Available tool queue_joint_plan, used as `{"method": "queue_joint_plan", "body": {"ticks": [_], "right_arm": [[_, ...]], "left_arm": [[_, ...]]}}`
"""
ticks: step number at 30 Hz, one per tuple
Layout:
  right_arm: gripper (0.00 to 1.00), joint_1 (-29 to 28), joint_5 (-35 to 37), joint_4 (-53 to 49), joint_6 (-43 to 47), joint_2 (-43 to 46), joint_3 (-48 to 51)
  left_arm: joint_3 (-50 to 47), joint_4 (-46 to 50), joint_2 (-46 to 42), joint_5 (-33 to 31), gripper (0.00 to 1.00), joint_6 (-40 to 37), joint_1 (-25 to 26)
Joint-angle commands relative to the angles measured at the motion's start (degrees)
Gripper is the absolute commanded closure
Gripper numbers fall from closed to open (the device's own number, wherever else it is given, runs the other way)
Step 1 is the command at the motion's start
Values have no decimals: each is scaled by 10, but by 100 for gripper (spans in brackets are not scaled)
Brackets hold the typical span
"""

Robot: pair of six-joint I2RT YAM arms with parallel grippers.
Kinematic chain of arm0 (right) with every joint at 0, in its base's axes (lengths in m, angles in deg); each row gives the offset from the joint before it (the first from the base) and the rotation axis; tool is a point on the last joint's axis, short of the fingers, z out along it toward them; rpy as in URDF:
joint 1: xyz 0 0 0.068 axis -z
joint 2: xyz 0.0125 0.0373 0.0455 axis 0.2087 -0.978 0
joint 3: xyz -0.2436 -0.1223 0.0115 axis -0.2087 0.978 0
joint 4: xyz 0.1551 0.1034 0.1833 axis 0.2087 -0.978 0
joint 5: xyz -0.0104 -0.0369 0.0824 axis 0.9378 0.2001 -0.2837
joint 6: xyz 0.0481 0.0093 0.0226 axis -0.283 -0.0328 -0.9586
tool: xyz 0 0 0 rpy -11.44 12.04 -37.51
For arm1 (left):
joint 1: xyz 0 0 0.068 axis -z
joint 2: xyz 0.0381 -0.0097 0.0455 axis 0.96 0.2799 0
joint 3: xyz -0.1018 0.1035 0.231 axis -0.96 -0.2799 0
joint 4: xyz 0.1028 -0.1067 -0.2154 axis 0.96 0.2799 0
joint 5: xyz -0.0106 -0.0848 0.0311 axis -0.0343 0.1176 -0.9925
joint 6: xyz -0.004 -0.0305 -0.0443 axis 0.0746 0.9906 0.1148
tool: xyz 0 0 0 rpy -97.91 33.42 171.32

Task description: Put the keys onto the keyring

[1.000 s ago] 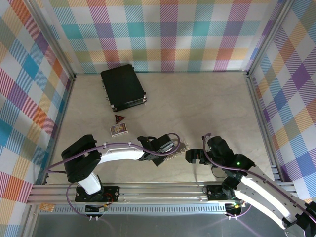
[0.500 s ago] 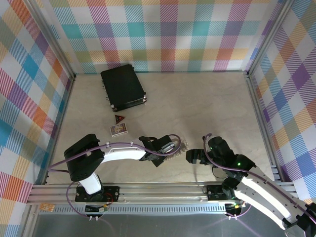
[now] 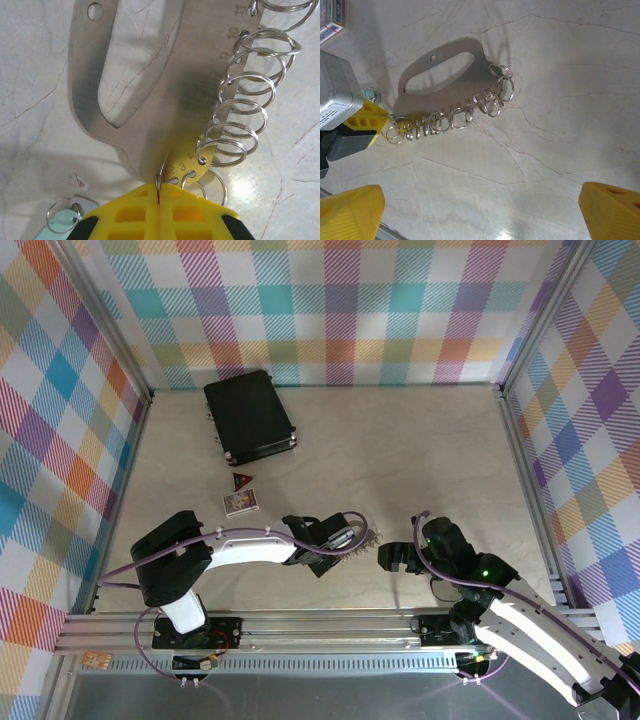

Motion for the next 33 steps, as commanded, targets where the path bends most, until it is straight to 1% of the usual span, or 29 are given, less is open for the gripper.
{"method": "queue_joint_plan", "body": {"ticks": [1, 6, 10, 14, 20, 25, 33], "right_arm": [[1, -3, 5, -12, 13, 2, -23], [1, -3, -16, -5, 42, 8, -46], [0, -4, -46, 14, 69, 26, -66], [4, -3, -81, 35, 98, 37, -82], [8, -3, -177, 106, 125, 48, -95], [14, -4, -244, 172, 127, 63, -93], [31, -7, -301, 207, 142, 75, -113]], "left_arm": [[12, 21, -27, -3, 100, -5, 3], [16, 24, -79, -9, 100, -9, 5], [19, 26, -129, -21, 100, -19, 6], [23, 23, -179, -25, 100, -32, 7], [18, -16, -259, -3, 100, -58, 7], [17, -57, -308, 12, 100, -74, 8], [19, -105, -349, 46, 100, -95, 8]]}}
